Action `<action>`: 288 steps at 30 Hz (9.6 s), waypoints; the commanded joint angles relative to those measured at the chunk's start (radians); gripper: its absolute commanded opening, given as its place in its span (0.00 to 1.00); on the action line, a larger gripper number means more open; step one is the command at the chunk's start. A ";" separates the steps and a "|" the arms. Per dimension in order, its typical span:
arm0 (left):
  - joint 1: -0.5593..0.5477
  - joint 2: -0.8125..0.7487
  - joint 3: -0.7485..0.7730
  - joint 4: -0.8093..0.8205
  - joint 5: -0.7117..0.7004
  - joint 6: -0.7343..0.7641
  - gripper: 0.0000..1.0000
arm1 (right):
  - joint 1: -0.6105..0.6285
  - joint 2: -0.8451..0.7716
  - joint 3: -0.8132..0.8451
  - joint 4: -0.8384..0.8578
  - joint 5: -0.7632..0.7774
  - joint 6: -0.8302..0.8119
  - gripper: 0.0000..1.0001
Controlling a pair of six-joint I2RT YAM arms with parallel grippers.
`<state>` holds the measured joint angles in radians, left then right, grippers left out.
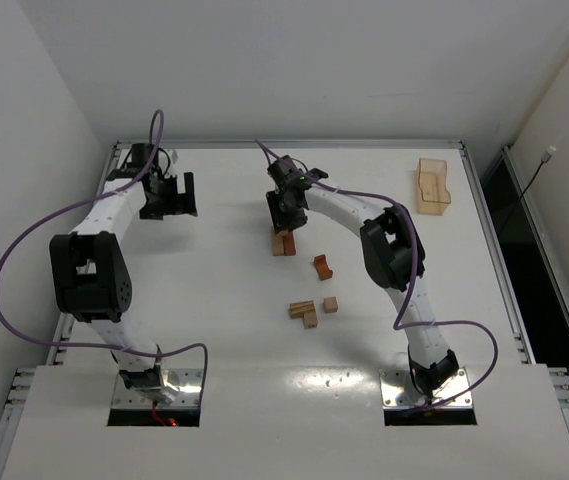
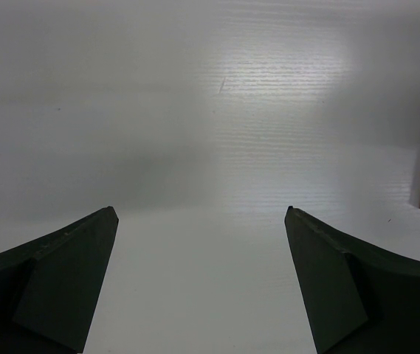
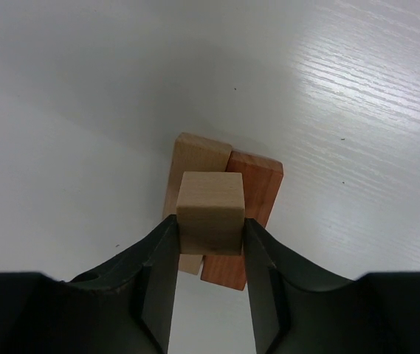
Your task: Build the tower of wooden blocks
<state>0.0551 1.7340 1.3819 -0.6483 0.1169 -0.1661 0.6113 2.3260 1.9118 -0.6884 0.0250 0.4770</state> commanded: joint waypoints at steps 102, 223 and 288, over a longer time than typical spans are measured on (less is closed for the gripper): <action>0.034 -0.192 -0.119 0.039 0.018 0.008 1.00 | 0.123 -0.482 -0.315 -0.039 0.079 0.136 0.00; -1.034 -0.054 -0.188 0.077 -0.025 0.453 0.78 | -0.406 -1.329 -0.842 0.026 0.320 -0.468 0.69; -0.993 0.061 0.285 -0.168 -0.629 -0.406 0.00 | -0.510 -1.277 -0.809 0.023 0.109 -0.344 0.69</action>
<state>-0.9867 1.7531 1.6146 -0.7090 -0.4866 -0.4458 0.1200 1.0420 1.0401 -0.6830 0.1696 0.0975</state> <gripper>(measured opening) 0.297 0.687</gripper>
